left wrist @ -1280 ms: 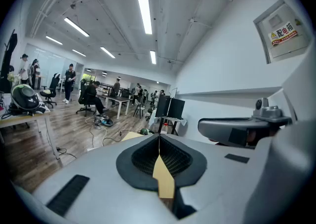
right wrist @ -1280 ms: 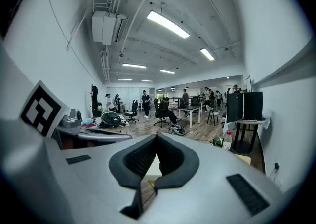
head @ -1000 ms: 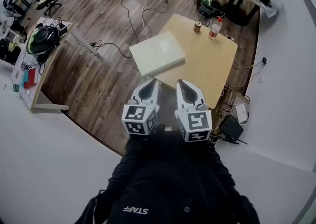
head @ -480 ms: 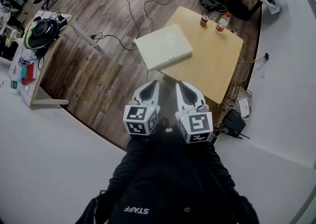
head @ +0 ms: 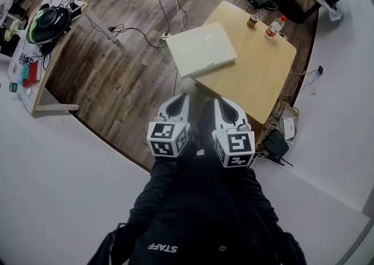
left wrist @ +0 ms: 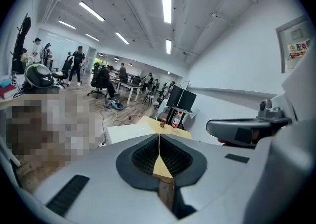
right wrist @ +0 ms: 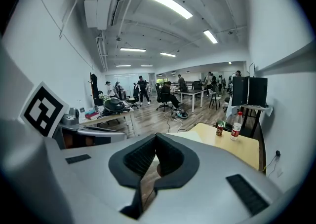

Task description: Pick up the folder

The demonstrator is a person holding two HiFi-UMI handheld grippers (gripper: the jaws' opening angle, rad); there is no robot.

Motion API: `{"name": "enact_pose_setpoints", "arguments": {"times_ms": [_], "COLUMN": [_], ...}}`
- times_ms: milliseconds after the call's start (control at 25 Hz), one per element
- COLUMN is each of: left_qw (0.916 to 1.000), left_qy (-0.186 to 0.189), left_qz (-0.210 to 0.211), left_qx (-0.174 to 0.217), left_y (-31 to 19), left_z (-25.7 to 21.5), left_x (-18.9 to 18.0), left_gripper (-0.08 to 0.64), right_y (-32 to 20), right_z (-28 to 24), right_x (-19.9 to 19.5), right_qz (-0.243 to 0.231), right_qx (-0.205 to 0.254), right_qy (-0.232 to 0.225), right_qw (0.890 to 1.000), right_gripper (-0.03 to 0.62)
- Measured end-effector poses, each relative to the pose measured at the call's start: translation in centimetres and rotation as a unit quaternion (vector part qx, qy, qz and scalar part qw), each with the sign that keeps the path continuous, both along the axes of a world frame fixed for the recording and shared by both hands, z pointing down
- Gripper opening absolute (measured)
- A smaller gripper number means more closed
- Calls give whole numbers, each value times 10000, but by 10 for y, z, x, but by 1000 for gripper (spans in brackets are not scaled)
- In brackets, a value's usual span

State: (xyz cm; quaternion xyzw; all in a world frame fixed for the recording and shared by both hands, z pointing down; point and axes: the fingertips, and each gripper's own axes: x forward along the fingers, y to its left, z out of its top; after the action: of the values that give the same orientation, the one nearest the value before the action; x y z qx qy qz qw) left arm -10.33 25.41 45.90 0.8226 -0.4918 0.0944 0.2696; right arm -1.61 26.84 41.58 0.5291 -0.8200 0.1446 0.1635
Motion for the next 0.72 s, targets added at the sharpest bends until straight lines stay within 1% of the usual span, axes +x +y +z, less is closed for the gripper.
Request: {"name": "enact_pose_setpoints", "arguments": {"times_ms": [160, 280, 440, 720], "left_qw": [9998, 9996, 9995, 9993], "left_qy": [-27, -94, -182, -251], "left_qz": [-175, -254, -251, -228], "left_qx": [-114, -56, 24, -184], "left_y": [-22, -48, -92, -154], "left_z": [11, 9, 3, 18], "left_x": [-1, 2, 15, 41], "left_gripper": [34, 34, 34, 34], "right_y": [-25, -53, -97, -161], "right_z": [8, 8, 3, 14], "right_x": [-1, 4, 20, 54], "right_qz": [-179, -211, -141, -66], "right_qx": [-39, -9, 28, -171], "right_qy": [-12, -81, -158, -210], "right_qw": [9998, 9997, 9998, 9996], "right_gripper": [21, 21, 21, 21]}}
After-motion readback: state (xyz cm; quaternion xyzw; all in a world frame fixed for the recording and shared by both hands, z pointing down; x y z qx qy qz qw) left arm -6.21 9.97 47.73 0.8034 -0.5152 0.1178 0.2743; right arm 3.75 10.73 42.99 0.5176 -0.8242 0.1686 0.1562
